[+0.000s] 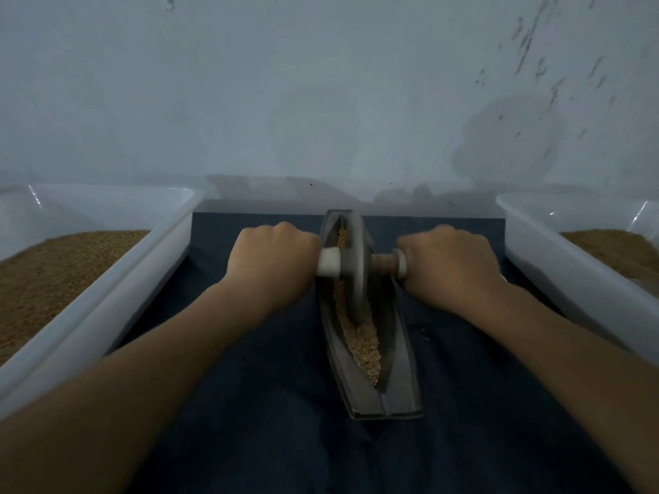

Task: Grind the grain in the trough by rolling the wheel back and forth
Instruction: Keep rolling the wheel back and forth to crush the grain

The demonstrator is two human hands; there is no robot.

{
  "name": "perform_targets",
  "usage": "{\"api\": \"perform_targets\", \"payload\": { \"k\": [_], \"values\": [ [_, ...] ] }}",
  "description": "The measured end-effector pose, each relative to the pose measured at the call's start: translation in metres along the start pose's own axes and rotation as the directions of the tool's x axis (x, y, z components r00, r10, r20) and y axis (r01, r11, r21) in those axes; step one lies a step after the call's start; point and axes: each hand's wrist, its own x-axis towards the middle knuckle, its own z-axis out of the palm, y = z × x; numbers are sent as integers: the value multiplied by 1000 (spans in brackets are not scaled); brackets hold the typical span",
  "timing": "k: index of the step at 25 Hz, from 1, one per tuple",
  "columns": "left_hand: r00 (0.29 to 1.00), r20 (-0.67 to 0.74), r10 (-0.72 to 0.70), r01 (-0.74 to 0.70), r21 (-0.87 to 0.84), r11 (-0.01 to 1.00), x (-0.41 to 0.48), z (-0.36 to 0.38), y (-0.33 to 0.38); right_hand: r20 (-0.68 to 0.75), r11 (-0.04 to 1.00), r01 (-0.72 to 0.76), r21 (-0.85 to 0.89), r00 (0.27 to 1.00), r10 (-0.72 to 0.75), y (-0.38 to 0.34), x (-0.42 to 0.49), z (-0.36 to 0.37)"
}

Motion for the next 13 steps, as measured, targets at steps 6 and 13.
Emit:
{"api": "perform_targets", "payload": {
  "k": [6,13],
  "values": [
    [995,63,-80,81,-14,997,26,0,-3,45,1000,-2,2,999,2,1,43,8],
    [996,-67,66,-62,55,997,-40,-34,4,-125,996,86,-22,988,-88,3,-46,-25]
  ]
}}
